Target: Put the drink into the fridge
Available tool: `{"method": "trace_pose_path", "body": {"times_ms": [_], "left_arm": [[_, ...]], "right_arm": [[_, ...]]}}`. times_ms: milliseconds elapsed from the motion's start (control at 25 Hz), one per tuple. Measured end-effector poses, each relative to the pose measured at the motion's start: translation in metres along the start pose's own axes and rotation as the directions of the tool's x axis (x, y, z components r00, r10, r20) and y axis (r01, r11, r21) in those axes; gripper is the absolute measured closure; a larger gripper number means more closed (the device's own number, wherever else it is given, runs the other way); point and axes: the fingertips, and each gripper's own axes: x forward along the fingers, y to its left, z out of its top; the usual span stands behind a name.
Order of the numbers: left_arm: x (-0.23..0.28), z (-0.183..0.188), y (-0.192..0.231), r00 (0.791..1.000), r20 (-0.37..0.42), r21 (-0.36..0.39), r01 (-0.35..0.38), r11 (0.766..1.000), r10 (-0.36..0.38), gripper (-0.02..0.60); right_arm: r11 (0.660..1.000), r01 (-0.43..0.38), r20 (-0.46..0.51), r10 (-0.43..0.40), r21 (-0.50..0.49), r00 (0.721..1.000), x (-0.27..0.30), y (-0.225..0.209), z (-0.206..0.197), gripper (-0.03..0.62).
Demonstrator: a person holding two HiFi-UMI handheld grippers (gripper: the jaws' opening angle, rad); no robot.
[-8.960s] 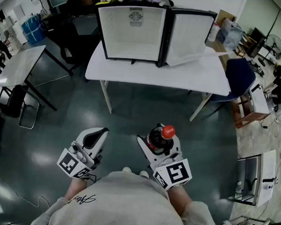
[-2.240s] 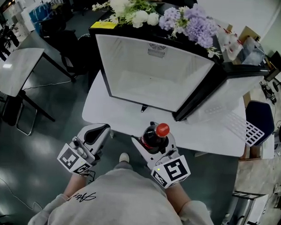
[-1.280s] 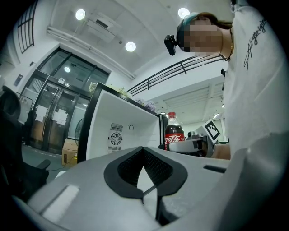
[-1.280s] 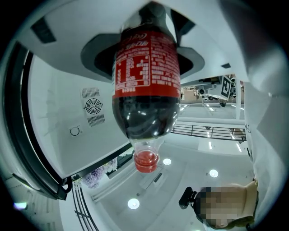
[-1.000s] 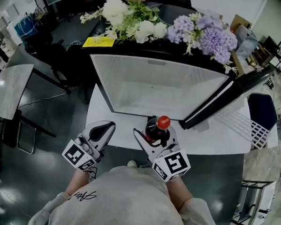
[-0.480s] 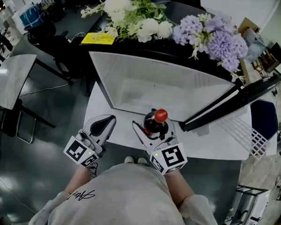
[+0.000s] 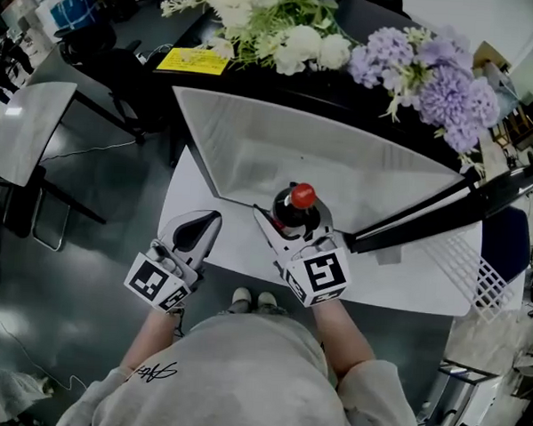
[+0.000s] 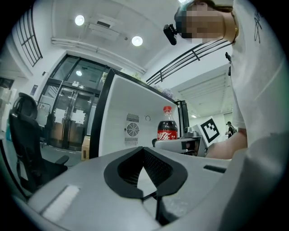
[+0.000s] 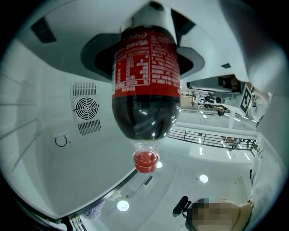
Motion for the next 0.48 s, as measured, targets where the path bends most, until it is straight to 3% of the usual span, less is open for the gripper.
{"method": "trace_pose_path", "body": {"times_ms": [360, 480], "left_arm": [[-0.004, -0.003, -0.002, 0.999, -0.012, 0.007, -0.034, 0.999, 0.034, 0.578], [-0.006, -0.004, -0.004, 0.999, -0.015, 0.002, -0.042, 0.999, 0.042, 0.578]], "right_arm": [[1.0, 0.007, -0.023, -0.006, 0.029, 1.0, 0.04, -0.024, -0.034, 0.275], [1.0, 0.019, -0.039, -0.019, -0.001, 0.999, 0.056, -0.032, -0.045, 0.275]]}}
